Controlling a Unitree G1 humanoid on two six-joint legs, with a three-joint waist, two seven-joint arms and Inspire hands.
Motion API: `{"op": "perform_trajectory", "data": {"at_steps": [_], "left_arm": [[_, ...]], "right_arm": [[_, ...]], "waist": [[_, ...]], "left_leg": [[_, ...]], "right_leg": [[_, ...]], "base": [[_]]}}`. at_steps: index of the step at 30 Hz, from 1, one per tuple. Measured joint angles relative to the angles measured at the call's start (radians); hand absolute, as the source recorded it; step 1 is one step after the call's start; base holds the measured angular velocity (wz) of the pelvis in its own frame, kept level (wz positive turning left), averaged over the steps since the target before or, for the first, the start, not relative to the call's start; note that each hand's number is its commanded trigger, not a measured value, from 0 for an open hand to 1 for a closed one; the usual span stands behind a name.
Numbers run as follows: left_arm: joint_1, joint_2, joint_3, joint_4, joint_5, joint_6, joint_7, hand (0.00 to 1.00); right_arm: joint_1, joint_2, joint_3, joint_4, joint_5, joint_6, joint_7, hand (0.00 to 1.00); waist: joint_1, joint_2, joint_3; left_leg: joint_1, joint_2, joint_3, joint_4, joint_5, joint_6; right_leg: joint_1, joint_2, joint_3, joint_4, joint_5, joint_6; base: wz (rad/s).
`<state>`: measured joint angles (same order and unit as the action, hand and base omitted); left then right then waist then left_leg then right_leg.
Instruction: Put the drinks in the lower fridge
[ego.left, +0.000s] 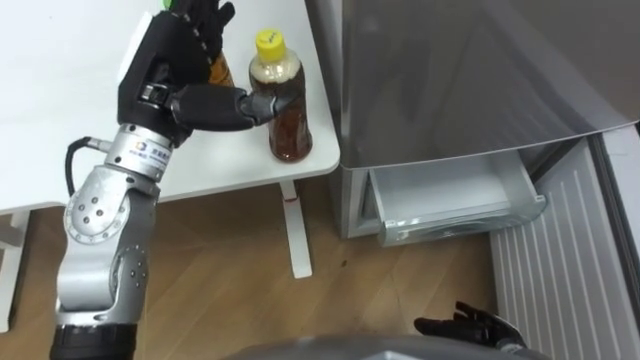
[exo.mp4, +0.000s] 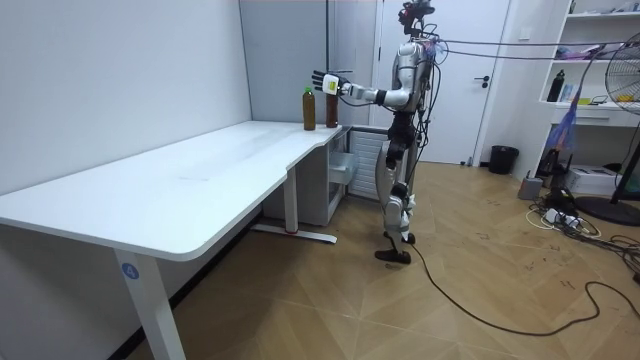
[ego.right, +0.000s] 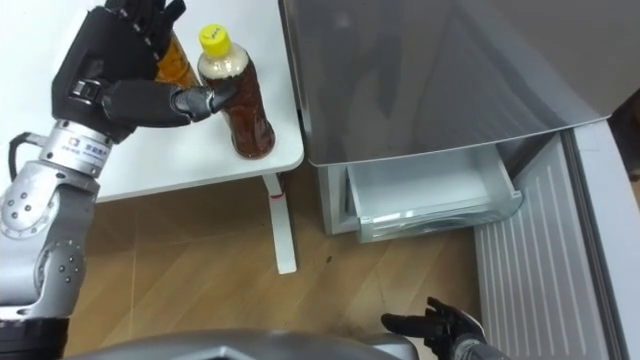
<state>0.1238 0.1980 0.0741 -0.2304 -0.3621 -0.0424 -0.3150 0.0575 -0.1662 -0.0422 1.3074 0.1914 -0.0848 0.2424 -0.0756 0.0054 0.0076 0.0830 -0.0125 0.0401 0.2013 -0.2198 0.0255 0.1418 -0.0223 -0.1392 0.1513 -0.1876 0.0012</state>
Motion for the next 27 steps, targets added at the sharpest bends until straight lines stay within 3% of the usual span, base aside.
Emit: {"op": "perform_trajectory", "data": {"at_steps": [27], "left_arm": [[0.005,0.001,-0.069,0.220,-0.019,0.001,-0.020,0.00]], "right_arm": [[-0.016,0.000,0.001,-0.020,-0.067,0.014,-0.002,0.00]], "waist": [[-0.004,-0.011,-0.0004]], "left_leg": [[0.001,0.000,0.013,0.004,0.000,0.000]], "right_leg": [[-0.005,-0.001,0.006,0.002,0.000,0.000]], "base": [[0.00]]}}
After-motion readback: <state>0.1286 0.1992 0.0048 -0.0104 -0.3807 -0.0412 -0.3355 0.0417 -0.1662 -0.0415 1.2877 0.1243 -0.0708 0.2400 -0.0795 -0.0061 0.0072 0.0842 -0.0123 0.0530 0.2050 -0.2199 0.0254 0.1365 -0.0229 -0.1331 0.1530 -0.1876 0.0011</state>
